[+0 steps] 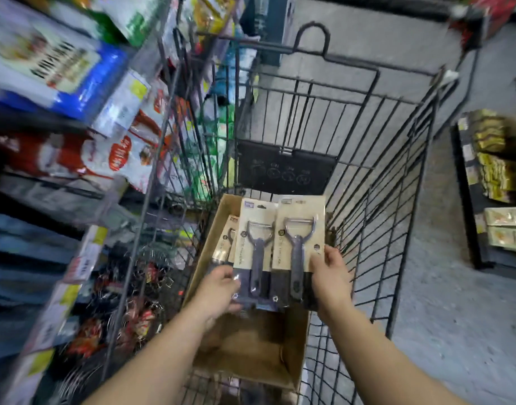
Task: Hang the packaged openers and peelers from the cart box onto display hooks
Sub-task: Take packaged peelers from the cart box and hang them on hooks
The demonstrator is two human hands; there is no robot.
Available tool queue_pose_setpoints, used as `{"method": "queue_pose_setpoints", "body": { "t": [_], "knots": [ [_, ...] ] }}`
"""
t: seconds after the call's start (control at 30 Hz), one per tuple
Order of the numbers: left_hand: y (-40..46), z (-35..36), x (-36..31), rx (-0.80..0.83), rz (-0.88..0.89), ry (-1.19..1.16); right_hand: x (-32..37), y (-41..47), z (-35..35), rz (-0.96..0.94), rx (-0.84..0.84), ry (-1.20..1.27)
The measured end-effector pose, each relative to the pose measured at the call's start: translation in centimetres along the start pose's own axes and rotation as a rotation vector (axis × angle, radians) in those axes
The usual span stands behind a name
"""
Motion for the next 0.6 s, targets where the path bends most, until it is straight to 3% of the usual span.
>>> {"method": "queue_pose_setpoints", "body": {
  "t": [0.23, 0.4, 0.6],
  "knots": [
    [-8.2, -2.9, -4.5, 0.097, 0.186, -0.069, 4.9, -7.6, 2.1, -0.176, 0.193, 0.092],
    [-17.3, -3.8, -6.0, 0.123, 0.354, -0.09, 8.2, -14.0, 2.3, -0.353, 0.313, 0.017],
    [-31.5, -4.9, -1.6, -0.014, 0.591, -0.217, 9.6, -24.0, 3.6, -0.586, 0.528, -0.067]
  ]
}}
Point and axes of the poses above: each hand's wrist, its own y-axis towards the middle knuckle, its own z-axis out of the palm, x = y × z, the point moved 4 cm from there along y, towards the middle knuckle, and after that the axes turned 11 degrees about x, right-handed, at the moved point
